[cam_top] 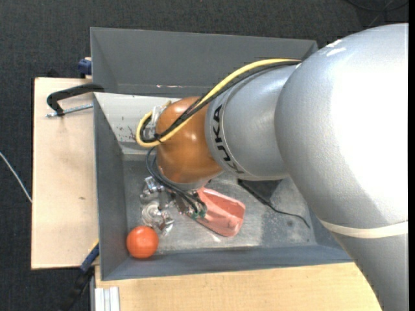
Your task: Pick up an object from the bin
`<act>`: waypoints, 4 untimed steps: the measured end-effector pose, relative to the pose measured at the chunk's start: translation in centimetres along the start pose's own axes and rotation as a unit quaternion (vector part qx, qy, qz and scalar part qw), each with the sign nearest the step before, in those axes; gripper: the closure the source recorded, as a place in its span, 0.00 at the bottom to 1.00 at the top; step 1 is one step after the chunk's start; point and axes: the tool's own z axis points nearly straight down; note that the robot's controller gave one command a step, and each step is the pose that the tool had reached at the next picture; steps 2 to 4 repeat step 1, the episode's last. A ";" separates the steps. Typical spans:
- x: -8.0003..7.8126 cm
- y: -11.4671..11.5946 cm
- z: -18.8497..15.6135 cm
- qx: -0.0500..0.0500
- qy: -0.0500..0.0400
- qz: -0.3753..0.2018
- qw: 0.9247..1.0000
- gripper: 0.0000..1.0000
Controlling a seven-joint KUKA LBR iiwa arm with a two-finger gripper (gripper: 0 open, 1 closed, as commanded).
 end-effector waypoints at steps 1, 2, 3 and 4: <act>0.0 0.0 0.0 0.000 0.000 0.000 1.000 1.00; 0.0 0.0 0.0 0.000 0.000 0.000 1.000 1.00; 0.0 0.0 0.0 0.000 0.000 0.000 1.000 1.00; 0.0 0.0 0.0 0.000 0.000 0.000 1.000 1.00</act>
Offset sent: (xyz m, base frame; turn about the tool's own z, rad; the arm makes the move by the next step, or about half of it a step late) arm 0.0000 0.0000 0.0000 0.0000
